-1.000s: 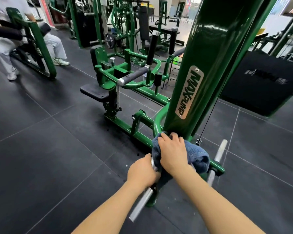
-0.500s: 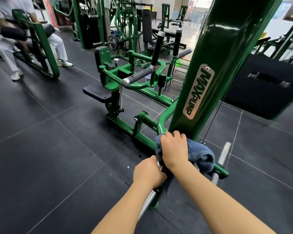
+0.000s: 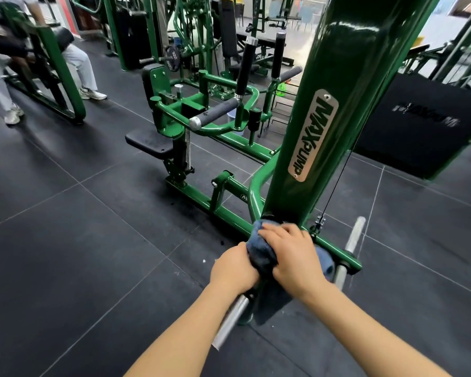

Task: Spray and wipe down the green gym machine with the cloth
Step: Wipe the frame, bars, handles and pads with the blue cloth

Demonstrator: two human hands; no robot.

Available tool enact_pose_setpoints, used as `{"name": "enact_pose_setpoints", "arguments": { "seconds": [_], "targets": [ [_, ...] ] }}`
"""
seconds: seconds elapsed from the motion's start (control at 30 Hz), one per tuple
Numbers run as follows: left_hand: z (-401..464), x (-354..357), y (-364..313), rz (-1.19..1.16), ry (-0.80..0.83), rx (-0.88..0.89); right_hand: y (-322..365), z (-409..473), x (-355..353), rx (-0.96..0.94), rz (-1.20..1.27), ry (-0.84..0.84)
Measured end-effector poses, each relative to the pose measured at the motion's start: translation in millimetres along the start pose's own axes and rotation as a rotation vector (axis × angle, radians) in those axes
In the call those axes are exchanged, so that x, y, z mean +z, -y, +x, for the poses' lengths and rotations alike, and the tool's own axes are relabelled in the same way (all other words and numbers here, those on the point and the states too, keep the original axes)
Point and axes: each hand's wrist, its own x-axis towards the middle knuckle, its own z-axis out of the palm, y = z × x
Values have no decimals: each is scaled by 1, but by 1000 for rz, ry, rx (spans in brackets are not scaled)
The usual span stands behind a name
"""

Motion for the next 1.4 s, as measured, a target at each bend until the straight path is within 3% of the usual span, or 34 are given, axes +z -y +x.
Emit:
{"name": "enact_pose_setpoints", "arguments": {
  "seconds": [0.07, 0.23, 0.37, 0.5, 0.67, 0.73, 0.8, 0.93, 1.03, 1.1, 1.27, 1.33, 1.4],
  "targets": [
    [-1, -2, 0, -5, 32, -25, -4, 25, -13, 13, -98, -91],
    [-4, -5, -2, -17, 73, -31, 11, 41, 8, 85, -198, 2],
    [-6, -8, -4, -43, 87, -29, -4, 0, 35, 203, 21, -47],
    [-10, -10, -2, -6, 112, -5, -8, -60, 53, 617, 558, 26],
    [-10, -12, -3, -42, 113, -4, 2, -31, 30, 614, 553, -327],
    [-9, -12, -3, -78, 124, -12, 5, -6, 17, 648, 589, -393],
    [-8, -13, -2, -122, 154, -14, 8, 9, 15, 679, 598, -367],
    [-3, -16, 2, -138, 220, 24, 7, 11, 27, 913, 786, -404],
    [-2, -19, 4, -79, 249, 73, 6, 9, 28, 1114, 921, -323],
    [2, -24, 6, -9, 304, 131, 12, 9, 18, 1145, 943, -246],
    [11, -35, 5, 185, 423, 264, 7, 16, -2, 1120, 688, -61],
    [6, -39, 4, 183, 400, 252, 9, 15, -2, 1134, 667, -68],
    [19, -32, 11, 189, 405, 299, 11, 21, 14, 1274, 845, -168]
  ]
}}
